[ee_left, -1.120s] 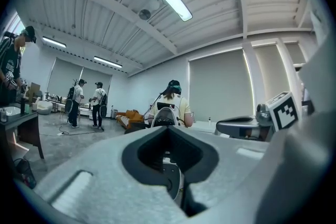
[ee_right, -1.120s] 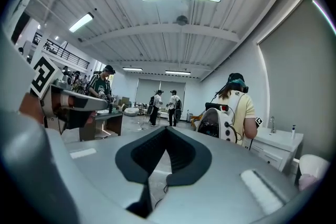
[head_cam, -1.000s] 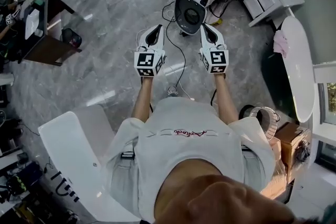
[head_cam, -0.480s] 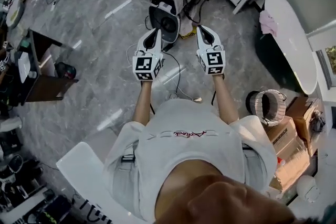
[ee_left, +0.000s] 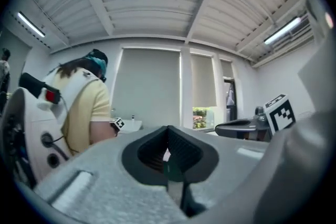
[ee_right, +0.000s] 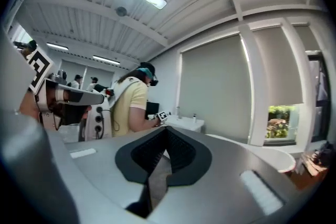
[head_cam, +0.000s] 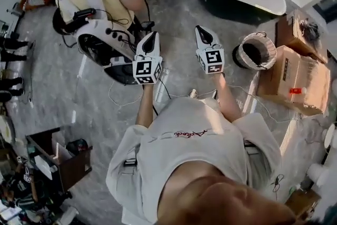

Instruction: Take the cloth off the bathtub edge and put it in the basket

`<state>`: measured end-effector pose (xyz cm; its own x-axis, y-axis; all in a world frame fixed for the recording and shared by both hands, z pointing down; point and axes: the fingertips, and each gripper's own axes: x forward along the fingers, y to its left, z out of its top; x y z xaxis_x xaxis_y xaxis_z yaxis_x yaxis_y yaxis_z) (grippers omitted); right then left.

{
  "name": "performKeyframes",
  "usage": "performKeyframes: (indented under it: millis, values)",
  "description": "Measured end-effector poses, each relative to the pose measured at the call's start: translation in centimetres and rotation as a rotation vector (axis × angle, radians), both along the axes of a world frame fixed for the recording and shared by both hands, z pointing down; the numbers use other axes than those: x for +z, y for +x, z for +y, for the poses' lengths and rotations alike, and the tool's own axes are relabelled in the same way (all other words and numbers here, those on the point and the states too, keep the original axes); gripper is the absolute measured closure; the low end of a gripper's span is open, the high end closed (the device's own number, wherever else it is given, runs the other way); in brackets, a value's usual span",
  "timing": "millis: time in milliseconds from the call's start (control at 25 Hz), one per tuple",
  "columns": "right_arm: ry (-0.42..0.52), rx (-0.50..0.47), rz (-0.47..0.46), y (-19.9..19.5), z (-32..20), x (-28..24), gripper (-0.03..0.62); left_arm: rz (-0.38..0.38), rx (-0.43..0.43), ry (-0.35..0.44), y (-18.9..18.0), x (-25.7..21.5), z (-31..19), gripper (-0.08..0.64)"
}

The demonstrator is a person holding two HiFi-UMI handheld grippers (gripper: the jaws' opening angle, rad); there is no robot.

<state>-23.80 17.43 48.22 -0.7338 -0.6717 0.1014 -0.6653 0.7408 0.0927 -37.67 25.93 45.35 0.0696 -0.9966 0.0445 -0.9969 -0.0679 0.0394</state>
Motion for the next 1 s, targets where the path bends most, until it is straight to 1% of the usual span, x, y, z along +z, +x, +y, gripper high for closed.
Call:
performKeyframes:
  millis: [120, 240, 360, 480, 600, 720, 840, 1000]
  values:
    - [-0.005, 0.144, -0.009, 7.6, -3.1, 0.0, 0.586, -0.005, 0.142, 0.008, 6.5, -0.3, -5.0, 0.560]
    - [-0.009, 0.230, -0.016, 13.1, -4.4, 0.1, 0.586, -0.006, 0.227, 0.009, 11.4, -0.4, -8.0, 0.560]
    - [-0.013, 0.284, -0.021, 17.2, -5.0, 0.2, 0.586, 0.007, 0.280, 0.007, 15.5, -0.3, -9.9, 0.560]
    - [-0.020, 0.306, -0.025, 19.0, -5.4, 0.5, 0.586, 0.020, 0.314, 0.001, 18.4, 0.0, -11.0, 0.560]
    - [-0.028, 0.312, -0.028, 19.3, -5.9, 1.0, 0.586, 0.028, 0.324, -0.016, 19.3, 0.5, -12.1, 0.560]
    - [-0.028, 0.321, -0.039, 19.2, -7.2, 0.7, 0.586, 0.036, 0.330, -0.026, 19.0, 0.9, -14.0, 0.560]
    - [-0.022, 0.332, -0.036, 18.9, -8.4, 1.0, 0.586, 0.039, 0.333, -0.038, 18.3, 1.9, -15.5, 0.560]
    - [-0.019, 0.334, -0.027, 16.9, -9.7, 0.8, 0.586, 0.043, 0.345, -0.054, 16.2, 2.2, -17.1, 0.560]
